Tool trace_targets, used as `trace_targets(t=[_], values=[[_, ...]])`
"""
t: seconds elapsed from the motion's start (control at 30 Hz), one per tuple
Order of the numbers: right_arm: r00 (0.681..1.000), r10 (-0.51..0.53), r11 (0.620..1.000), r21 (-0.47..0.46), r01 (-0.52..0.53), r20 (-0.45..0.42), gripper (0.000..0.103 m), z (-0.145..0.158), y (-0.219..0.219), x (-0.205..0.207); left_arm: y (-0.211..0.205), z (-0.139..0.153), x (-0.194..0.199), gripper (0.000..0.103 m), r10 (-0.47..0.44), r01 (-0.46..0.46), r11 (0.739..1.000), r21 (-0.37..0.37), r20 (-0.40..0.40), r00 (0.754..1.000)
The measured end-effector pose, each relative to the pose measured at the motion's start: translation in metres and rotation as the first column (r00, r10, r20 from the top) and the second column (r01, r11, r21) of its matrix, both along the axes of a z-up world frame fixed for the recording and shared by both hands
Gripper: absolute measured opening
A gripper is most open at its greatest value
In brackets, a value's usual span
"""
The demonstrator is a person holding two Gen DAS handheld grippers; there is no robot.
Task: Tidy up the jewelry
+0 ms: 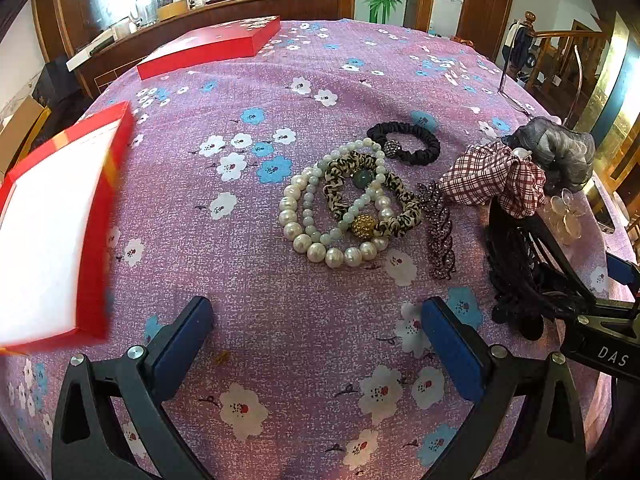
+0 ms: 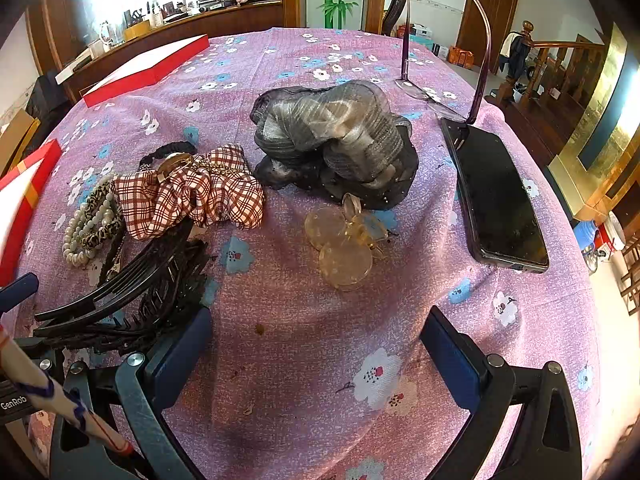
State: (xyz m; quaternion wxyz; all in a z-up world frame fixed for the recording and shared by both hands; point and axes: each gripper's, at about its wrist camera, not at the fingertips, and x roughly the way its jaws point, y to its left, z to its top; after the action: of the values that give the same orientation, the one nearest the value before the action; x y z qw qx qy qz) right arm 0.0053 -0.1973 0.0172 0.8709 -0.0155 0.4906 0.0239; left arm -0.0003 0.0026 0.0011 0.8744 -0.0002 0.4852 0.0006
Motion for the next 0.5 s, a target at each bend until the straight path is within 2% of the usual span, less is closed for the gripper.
trace_targets(t=[0.5], values=[[1.0,-0.008,1.0,0.003,0.008,-0.001,0.103,0.0008,0.0042,-0.003,0.0001,0.0,0.0002,0.103,0.001,-0.001,1.0,0.0,0.0,1.0]])
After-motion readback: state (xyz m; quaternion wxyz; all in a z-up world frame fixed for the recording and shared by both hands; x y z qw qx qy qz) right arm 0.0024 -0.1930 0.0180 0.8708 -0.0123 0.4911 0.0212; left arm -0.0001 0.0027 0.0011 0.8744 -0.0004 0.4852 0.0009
